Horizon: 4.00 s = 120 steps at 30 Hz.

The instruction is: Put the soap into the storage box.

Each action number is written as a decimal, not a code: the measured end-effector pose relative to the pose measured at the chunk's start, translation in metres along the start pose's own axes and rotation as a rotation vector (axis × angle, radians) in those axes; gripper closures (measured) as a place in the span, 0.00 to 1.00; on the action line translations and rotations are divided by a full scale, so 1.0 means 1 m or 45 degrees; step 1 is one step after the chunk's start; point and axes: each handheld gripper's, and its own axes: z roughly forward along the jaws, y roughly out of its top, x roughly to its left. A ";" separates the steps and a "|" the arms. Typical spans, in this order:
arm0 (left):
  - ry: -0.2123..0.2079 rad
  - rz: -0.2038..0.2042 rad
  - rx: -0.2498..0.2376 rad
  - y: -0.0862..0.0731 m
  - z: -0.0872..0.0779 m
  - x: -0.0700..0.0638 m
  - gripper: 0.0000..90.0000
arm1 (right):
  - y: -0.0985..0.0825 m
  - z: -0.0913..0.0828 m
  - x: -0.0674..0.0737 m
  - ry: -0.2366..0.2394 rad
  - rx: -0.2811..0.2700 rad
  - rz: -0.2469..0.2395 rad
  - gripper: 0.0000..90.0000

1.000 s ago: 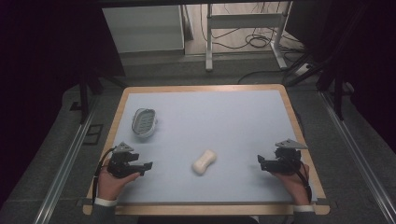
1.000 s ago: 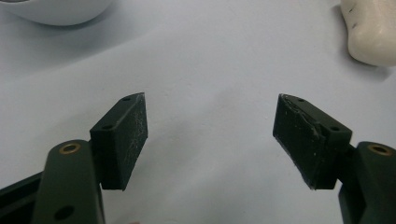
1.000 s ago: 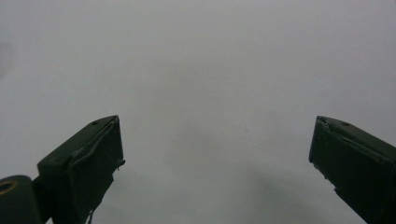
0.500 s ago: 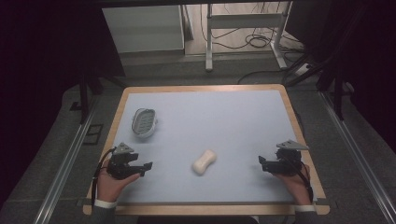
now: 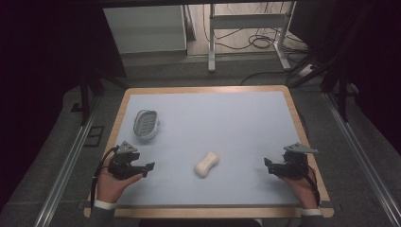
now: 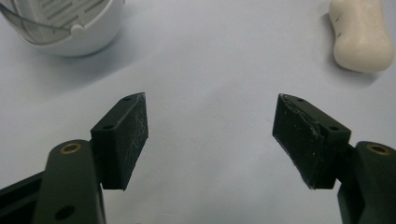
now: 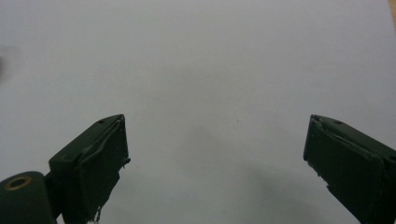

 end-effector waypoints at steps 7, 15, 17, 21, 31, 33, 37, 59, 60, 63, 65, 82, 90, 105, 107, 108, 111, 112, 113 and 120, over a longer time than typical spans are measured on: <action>-0.006 0.023 0.021 0.014 -0.008 -0.007 0.29 | -0.001 -0.001 0.000 -0.006 0.004 -0.030 0.07; -0.025 0.043 0.050 0.027 -0.005 -0.012 0.29 | -0.002 -0.001 -0.005 -0.041 0.012 0.010 0.07; -0.030 0.052 0.057 0.030 -0.003 -0.014 0.29 | -0.002 -0.001 -0.005 -0.036 0.017 0.010 0.07; -0.037 0.073 0.066 0.036 0.000 -0.020 0.29 | -0.003 0.000 -0.004 -0.038 0.024 0.003 0.07; -0.037 0.121 0.086 0.050 0.005 -0.036 0.29 | -0.003 0.000 -0.004 -0.028 0.028 0.005 0.07; -0.042 0.132 0.091 0.053 0.008 -0.040 0.30 | -0.003 -0.001 -0.005 -0.021 0.022 0.011 0.07; -0.052 0.144 0.112 0.058 0.014 -0.046 0.30 | -0.003 -0.001 -0.005 -0.020 0.025 0.012 0.07; -0.118 0.183 0.185 0.074 0.041 -0.068 0.29 | -0.003 -0.003 -0.008 -0.008 0.020 0.033 0.07; -0.123 0.182 0.188 0.075 0.044 -0.070 0.28 | -0.003 -0.003 -0.007 -0.010 0.021 0.033 0.07; -0.131 0.194 0.205 0.077 0.050 -0.074 0.28 | -0.003 -0.003 -0.007 -0.009 0.021 0.031 0.07; -0.134 0.199 0.212 0.078 0.052 -0.076 0.28 | -0.003 -0.003 -0.007 -0.009 0.022 0.030 0.07; -0.190 0.277 0.272 0.091 0.079 -0.111 0.31 | -0.004 -0.002 -0.008 -0.022 0.030 0.026 0.07; -0.210 0.297 0.305 0.094 0.090 -0.122 0.32 | -0.005 -0.001 -0.008 -0.022 0.032 0.030 0.07; -0.220 0.317 0.368 0.102 0.109 -0.135 0.34 | -0.005 0.001 -0.008 -0.021 0.038 0.032 0.07; -0.217 0.314 0.383 0.103 0.114 -0.137 0.35 | -0.005 0.001 -0.009 -0.024 0.039 0.030 0.07; -0.217 0.314 0.383 0.103 0.114 -0.137 0.36 | -0.005 0.001 -0.009 -0.024 0.040 0.028 0.07; -0.220 0.308 0.413 0.104 0.121 -0.137 0.37 | -0.005 0.001 -0.009 -0.026 0.040 0.027 0.07; -0.222 0.303 0.418 0.104 0.123 -0.137 0.37 | -0.005 0.001 -0.009 -0.026 0.040 0.028 0.07; -0.224 0.297 0.424 0.104 0.124 -0.137 0.37 | -0.005 0.001 -0.009 -0.025 0.042 0.026 0.07; -0.209 0.277 0.457 0.101 0.134 -0.137 0.40 | -0.006 0.002 -0.009 -0.026 0.042 0.024 0.07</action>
